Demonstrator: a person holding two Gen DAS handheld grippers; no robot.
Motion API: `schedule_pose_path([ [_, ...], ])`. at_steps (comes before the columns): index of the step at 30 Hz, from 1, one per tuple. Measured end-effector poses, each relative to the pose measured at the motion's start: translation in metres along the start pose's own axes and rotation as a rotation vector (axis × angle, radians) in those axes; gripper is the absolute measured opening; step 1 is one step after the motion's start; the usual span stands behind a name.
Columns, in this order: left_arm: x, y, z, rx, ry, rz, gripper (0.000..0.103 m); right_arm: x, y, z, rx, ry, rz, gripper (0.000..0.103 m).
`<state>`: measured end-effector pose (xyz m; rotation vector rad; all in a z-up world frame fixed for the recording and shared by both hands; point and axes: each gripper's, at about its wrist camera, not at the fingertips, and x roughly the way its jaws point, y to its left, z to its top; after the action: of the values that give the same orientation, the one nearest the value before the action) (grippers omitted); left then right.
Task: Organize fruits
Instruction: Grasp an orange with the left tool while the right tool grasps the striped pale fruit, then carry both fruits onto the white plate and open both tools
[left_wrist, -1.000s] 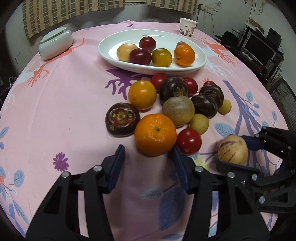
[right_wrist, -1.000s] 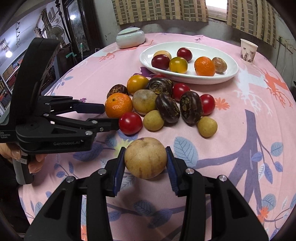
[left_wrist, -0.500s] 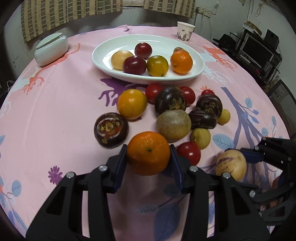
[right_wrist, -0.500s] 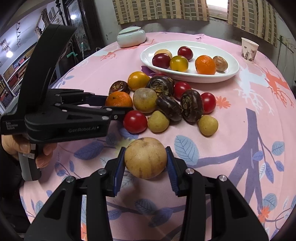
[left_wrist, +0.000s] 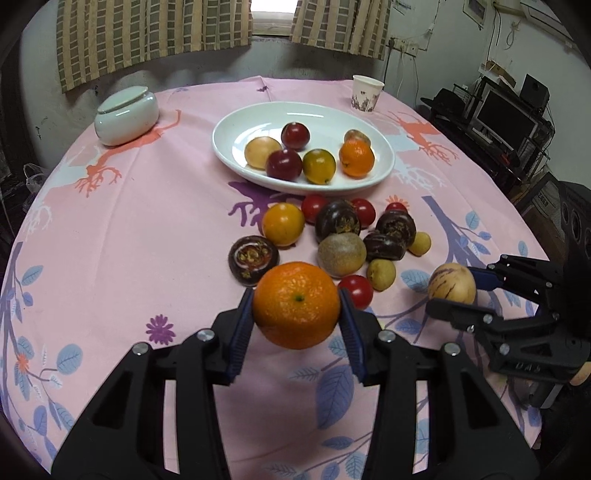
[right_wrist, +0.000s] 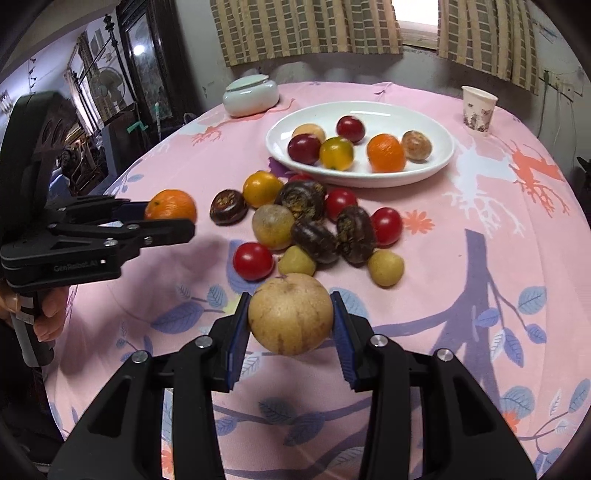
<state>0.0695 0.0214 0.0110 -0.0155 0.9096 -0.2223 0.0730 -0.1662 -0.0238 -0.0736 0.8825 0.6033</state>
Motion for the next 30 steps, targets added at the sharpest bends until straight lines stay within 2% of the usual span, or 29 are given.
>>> schedule_pose_path([
  [9, -0.012, 0.007, 0.012, -0.013, -0.027, -0.01, 0.045, -0.032, -0.031, 0.015, 0.0, -0.047, -0.088, 0.042],
  [17, -0.006, 0.013, 0.051, -0.018, -0.054, 0.008, 0.045, -0.048, -0.058, 0.062, -0.011, -0.127, -0.117, 0.042],
  [23, 0.011, 0.018, 0.096, -0.031, -0.086, 0.03, 0.045, -0.028, -0.08, 0.108, 0.005, -0.173, -0.098, 0.042],
  [27, 0.033, 0.028, 0.126, -0.058, -0.108, 0.044, 0.045, 0.001, -0.092, 0.132, 0.03, -0.154, -0.078, 0.042],
  [30, 0.055, 0.031, 0.14, -0.075, -0.084, 0.043, 0.045, 0.024, -0.099, 0.145, 0.044, -0.135, -0.06, 0.042],
])
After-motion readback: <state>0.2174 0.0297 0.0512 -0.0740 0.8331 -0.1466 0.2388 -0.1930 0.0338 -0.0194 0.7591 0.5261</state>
